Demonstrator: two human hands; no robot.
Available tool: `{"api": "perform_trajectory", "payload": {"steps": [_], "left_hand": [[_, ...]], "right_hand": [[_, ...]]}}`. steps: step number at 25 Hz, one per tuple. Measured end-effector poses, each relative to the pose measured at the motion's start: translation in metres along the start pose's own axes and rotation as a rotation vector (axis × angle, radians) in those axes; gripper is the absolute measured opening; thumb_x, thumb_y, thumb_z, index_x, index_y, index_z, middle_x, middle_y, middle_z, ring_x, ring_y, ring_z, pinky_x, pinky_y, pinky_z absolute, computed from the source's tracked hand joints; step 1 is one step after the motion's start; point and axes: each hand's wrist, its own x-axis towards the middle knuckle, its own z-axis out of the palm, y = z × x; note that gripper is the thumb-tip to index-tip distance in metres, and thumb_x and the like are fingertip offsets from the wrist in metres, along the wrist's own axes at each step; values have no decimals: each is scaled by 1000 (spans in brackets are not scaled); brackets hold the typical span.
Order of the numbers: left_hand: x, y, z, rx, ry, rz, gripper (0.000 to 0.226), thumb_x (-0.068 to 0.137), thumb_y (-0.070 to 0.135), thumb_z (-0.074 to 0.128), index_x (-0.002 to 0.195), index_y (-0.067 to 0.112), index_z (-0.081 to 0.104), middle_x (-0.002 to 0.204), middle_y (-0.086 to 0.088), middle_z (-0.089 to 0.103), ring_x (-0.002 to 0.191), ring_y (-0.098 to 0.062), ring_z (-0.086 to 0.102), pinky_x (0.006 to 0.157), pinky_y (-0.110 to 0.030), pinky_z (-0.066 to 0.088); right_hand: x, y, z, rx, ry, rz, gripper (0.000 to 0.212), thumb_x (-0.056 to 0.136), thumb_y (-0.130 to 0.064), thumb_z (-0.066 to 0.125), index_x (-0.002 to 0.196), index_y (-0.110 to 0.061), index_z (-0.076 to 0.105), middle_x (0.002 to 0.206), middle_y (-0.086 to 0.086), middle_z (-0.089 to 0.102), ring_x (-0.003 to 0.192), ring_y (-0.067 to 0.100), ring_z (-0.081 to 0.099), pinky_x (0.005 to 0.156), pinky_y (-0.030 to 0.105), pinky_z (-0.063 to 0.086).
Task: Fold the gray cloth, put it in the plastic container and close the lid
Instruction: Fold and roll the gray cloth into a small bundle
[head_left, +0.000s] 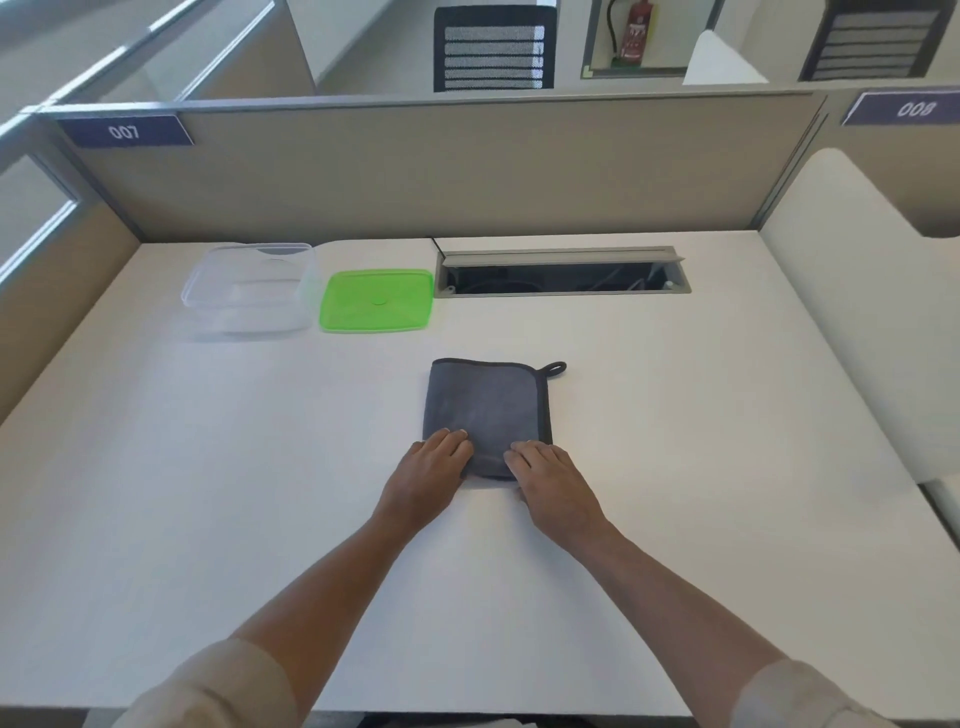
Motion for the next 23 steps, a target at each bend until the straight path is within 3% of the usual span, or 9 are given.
{"api": "perform_trajectory", "payload": {"steps": [4,7,10,13,15,17,19,21,23], "left_hand": [[4,3,-14,-3,4,-9,7,90,15,64,91,13,58,89,-1,63,70,-22,60,49,-33,48],[7,0,-22,-29,-91,-97,8,94,22,55,98,15,54,84,0,63,66,-27,60,53,-35,47],[9,-7,-30,-39,-147,-122,10,94,25,49,100,18,50,88,2,67,69,-30,61,59,-38,50],[6,-15,-34,-108,-124,-101,21,90,34,54,106,21,51,100,4,68,86,-26,63,74,-37,52],[-2,-23,-33,-211,-129,-63,46,85,49,62,121,21,54,121,6,64,110,-20,59,93,-31,48],[-10,-32,-32,-286,-169,-62,78,78,70,62,138,23,48,146,7,50,137,-13,42,110,-29,34],[-14,-41,-27,-288,-217,-75,97,71,81,58,147,24,39,156,10,36,148,-10,24,116,-29,25],[-14,-47,-24,-255,-225,-67,91,73,68,67,148,25,39,157,10,34,149,-11,21,117,-30,24],[-10,-51,-23,-241,-175,-66,70,79,42,74,142,24,48,152,9,43,145,-13,31,114,-33,33]], "right_hand": [[4,1,-5,-18,25,-18,43,79,-4,68,121,-11,59,122,7,62,113,26,58,96,35,47],[10,3,-9,-69,81,-15,39,81,3,53,117,-10,59,119,7,62,109,27,57,94,36,47],[13,10,-13,-88,96,-12,42,77,5,37,108,-11,61,103,4,64,95,27,58,85,34,47],[14,16,-13,16,84,57,41,69,11,50,99,-13,64,86,2,65,78,27,60,72,33,49],[19,20,-16,90,61,133,40,69,8,52,100,-16,64,82,2,66,74,28,61,63,34,49],[24,24,-20,142,42,183,39,73,3,50,103,-20,61,84,0,66,75,26,60,60,35,48],[28,26,-23,204,25,222,36,75,0,50,102,-23,57,87,-4,65,76,23,56,61,34,47],[29,29,-24,280,12,260,36,76,0,51,102,-24,54,87,-4,63,75,20,52,62,34,45],[33,33,-23,376,9,288,34,77,-1,51,100,-26,51,84,-3,61,75,20,53,63,36,48]]}}
